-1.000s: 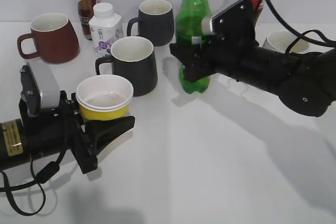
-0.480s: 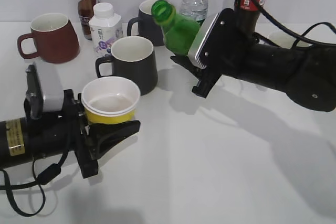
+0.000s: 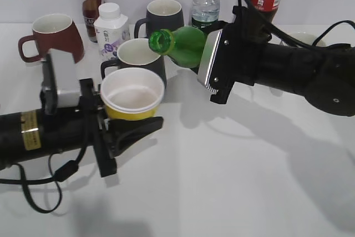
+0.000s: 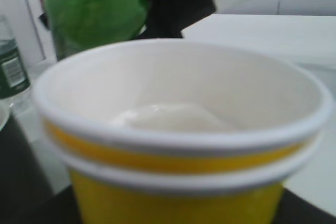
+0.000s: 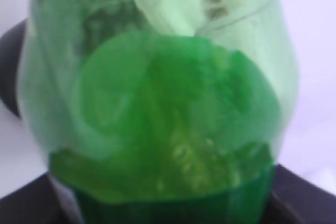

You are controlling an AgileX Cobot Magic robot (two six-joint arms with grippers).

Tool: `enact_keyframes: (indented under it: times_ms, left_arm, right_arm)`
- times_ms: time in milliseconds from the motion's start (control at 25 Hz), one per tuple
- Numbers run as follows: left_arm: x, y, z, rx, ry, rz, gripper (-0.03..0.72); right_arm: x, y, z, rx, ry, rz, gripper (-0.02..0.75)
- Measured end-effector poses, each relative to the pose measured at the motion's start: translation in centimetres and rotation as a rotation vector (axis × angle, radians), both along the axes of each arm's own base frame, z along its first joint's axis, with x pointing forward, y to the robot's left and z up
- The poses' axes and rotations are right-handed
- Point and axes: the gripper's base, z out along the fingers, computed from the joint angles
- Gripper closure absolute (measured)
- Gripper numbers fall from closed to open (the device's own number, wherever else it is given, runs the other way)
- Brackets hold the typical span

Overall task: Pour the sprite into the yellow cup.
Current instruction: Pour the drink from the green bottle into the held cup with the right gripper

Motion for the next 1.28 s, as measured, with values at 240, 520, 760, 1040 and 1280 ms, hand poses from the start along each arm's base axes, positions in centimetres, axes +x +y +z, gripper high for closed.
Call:
enact_keyframes:
  times_ms: [240,520,760,1040,1280]
  left_arm:
    - [0.2,-1.9,0.2,-0.016,-0.022,-0.052,0.299]
    - [0.5,-2.2,-1.7,0.010,0.038,-0.044,0.300]
    - [0.6,-2.2,-1.6,0.009,0.036,-0.043,0.300]
    - [0.4,-2.2,-1.7,0.015,0.033,-0.062,0.300]
    - [0.4,-2.3,-1.7,0.016,0.031,-0.069,0.302]
  right_arm:
    - [-0.1,-0.1,0.7,-0.042,-0.076,0.016,0.309]
    - [-0.3,-0.1,1.5,-0.100,-0.177,0.035,0.309]
    - [-0.3,-0.2,1.5,-0.156,-0.227,0.044,0.309]
    - [-0.2,-0.2,1.3,-0.218,-0.264,0.053,0.309]
    - [-0.2,-0.3,1.2,-0.253,-0.293,0.060,0.309]
